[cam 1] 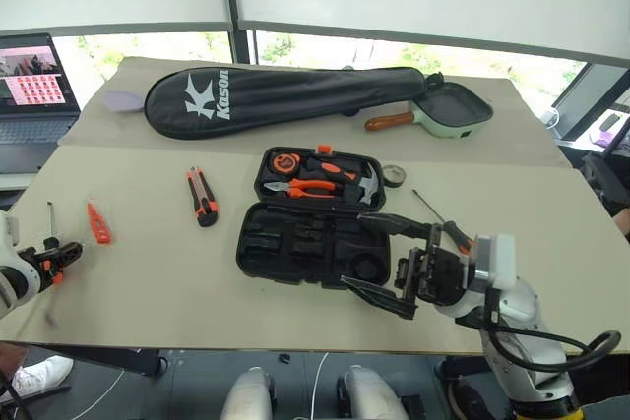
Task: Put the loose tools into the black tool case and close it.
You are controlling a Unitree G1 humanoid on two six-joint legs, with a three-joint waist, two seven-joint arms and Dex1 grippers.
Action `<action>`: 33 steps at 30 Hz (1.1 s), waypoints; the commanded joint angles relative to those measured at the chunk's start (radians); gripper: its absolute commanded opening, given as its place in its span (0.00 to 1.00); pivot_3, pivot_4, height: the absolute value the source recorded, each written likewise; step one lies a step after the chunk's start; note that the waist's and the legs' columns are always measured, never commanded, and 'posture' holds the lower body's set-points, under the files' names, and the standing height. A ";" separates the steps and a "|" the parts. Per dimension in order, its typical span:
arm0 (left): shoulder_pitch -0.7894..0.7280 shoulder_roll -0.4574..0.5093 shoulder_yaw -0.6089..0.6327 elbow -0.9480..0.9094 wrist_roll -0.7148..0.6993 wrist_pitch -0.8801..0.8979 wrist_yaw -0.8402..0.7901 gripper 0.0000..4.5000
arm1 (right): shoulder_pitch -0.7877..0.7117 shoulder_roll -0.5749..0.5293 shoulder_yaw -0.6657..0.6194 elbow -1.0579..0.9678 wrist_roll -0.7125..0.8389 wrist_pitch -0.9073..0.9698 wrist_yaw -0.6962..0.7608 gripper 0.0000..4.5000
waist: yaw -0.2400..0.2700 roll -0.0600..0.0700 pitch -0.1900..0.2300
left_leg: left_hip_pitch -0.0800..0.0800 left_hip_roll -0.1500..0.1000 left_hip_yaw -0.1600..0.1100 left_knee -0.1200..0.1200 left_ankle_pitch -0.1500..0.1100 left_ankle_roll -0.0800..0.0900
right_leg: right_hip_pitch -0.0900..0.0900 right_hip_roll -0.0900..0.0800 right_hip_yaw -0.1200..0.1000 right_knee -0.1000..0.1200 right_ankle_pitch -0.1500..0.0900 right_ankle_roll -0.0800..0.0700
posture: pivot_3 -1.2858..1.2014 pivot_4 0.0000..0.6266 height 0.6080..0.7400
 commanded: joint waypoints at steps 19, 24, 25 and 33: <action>0.052 -0.117 0.237 -0.165 -0.033 -0.424 -0.274 0.20 | 0.030 -0.074 -0.153 0.056 0.007 -0.059 0.034 1.00 | 0.008 -0.001 0.001 | -0.002 0.001 -0.002 0.000 0.000 0.000 | 0.000 -0.003 -0.001 -0.002 0.001 -0.001 | 0.52 0.24 1.00; -0.039 -0.080 -0.009 -0.304 0.009 -0.607 -0.538 0.20 | 0.047 -0.133 -0.227 0.085 0.007 -0.030 0.029 1.00 | 0.031 0.001 0.001 | -0.002 -0.002 0.000 0.000 -0.005 -0.008 | 0.001 -0.015 -0.006 -0.003 0.001 0.000 | 0.52 0.24 1.00; -0.062 -0.063 -0.079 -0.305 0.046 -0.645 -0.585 0.20 | 0.048 -0.142 -0.236 0.090 0.012 -0.026 0.030 1.00 | 0.032 0.001 0.001 | -0.003 -0.002 0.001 0.000 -0.004 -0.007 | 0.002 -0.015 -0.007 -0.004 0.001 0.000 | 0.52 0.24 1.00; -0.457 -0.121 -0.675 -0.189 0.365 -0.910 -0.904 0.20 | 0.102 -0.245 -0.284 0.073 0.013 0.095 -0.003 1.00 | 0.031 0.007 0.004 | -0.008 -0.003 0.011 0.002 0.002 0.003 | 0.002 -0.002 -0.003 -0.006 0.003 0.005 | 0.52 0.24 1.00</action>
